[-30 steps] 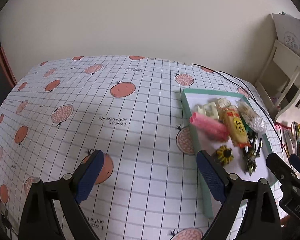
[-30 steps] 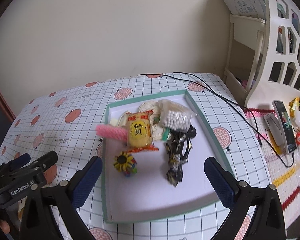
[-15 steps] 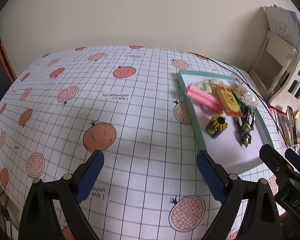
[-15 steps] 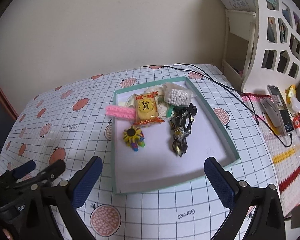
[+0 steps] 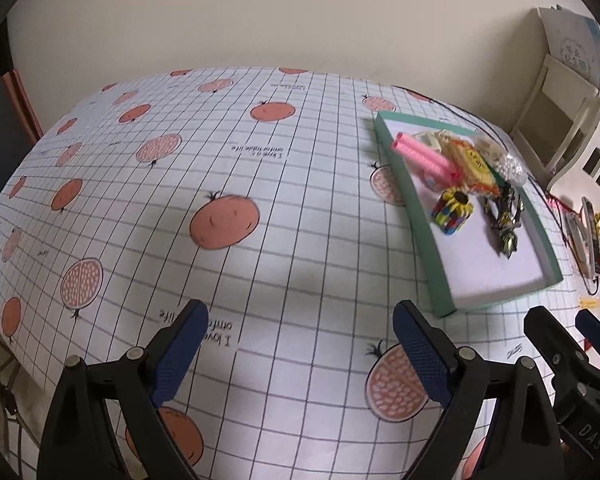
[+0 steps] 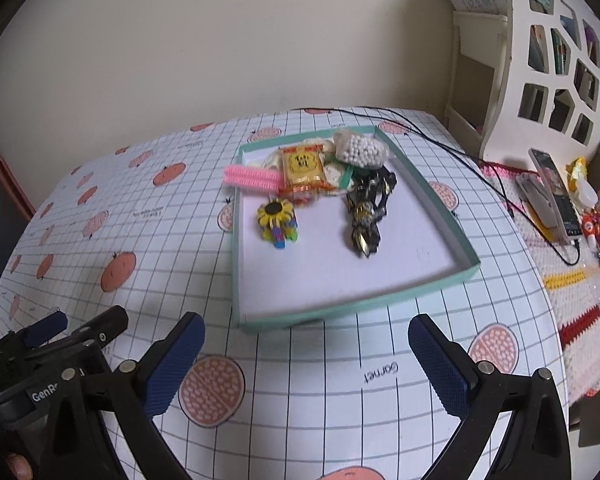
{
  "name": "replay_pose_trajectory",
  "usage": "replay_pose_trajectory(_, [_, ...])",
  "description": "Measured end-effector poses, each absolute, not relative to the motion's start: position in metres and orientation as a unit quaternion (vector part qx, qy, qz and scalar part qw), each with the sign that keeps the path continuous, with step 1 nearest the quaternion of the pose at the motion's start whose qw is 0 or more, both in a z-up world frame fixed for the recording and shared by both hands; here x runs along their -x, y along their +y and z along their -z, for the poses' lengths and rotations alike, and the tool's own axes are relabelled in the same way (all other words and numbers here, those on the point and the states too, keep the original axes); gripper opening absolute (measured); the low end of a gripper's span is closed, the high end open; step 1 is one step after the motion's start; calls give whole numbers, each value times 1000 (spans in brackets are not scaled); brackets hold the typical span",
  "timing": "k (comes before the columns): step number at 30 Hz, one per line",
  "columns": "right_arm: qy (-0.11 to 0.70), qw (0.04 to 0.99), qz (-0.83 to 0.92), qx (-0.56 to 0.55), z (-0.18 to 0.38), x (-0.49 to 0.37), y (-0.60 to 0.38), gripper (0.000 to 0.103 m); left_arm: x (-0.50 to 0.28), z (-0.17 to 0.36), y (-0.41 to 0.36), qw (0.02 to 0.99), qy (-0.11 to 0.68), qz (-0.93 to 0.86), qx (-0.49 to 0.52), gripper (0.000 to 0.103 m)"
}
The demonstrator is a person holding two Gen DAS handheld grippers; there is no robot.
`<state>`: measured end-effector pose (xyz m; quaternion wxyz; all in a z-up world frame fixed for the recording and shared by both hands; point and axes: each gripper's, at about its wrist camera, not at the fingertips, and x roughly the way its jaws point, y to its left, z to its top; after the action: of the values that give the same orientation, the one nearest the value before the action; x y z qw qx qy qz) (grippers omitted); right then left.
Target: Organize objects
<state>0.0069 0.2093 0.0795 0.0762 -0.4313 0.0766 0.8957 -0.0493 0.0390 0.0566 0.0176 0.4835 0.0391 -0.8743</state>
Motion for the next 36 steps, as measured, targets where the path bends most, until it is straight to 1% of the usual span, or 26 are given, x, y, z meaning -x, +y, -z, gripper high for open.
replay_pose_trajectory(10, [71,89,-888,446,-59,-16,212,103,36,-39,35,23,23,875,-482,94])
replay_pose_trajectory(20, [76,102,-875,466,-33,-14,222,103,37,-18,32,26,21,869,-494,94])
replay_pose_trajectory(36, [60,101,-866,487,-3,-8,219,103,42,12,39,19,11,854,-520,94])
